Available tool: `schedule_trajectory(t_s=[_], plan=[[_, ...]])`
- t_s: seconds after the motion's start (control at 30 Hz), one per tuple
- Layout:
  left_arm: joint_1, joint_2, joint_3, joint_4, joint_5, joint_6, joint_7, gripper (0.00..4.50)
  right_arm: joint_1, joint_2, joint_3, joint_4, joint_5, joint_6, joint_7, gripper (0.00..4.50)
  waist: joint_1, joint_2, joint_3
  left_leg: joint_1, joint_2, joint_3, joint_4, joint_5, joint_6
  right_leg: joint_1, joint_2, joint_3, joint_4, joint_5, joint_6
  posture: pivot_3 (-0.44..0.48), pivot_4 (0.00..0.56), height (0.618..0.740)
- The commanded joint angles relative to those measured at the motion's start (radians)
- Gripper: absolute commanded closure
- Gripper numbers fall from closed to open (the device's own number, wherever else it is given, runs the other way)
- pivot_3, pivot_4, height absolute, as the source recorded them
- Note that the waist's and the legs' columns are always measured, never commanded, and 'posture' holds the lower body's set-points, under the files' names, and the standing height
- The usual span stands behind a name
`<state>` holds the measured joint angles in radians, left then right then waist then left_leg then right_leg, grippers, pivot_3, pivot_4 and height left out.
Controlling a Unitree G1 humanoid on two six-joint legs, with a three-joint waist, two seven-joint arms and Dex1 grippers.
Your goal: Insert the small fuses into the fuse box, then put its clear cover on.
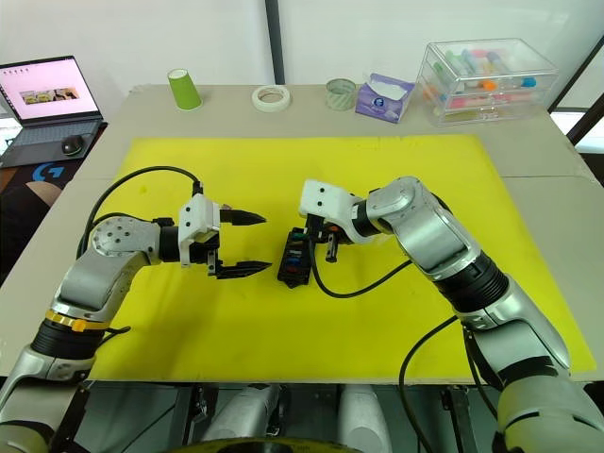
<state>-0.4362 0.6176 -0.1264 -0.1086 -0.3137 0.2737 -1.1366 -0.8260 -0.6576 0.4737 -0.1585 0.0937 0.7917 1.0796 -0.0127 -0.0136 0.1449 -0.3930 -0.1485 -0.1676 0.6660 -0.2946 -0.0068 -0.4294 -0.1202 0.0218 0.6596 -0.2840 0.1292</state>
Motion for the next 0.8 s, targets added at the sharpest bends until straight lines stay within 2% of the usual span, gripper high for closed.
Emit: schedule_trajectory(t_s=[0.03,0.8], plan=[[-0.010,0.009,0.006,-0.018,-0.001,-0.010,0.000,0.01,-0.011,-0.002,0.001,-0.003,-0.011,-0.007,0.003,4.50,0.000,0.000,0.000,0.000,0.000,0.000,0.000,0.000,0.000,0.000,0.000,0.000,0.000,0.000,0.000,0.000,0.150,0.740],[-0.008,0.014,0.003,-0.017,0.001,-0.011,0.001,0.01,-0.026,0.007,0.008,0.010,-0.020,0.028,-0.005,4.50,0.000,0.000,0.000,0.000,0.000,0.000,0.000,0.000,0.000,0.000,0.000,0.000,0.000,0.000,0.000,0.000,0.150,0.740]])
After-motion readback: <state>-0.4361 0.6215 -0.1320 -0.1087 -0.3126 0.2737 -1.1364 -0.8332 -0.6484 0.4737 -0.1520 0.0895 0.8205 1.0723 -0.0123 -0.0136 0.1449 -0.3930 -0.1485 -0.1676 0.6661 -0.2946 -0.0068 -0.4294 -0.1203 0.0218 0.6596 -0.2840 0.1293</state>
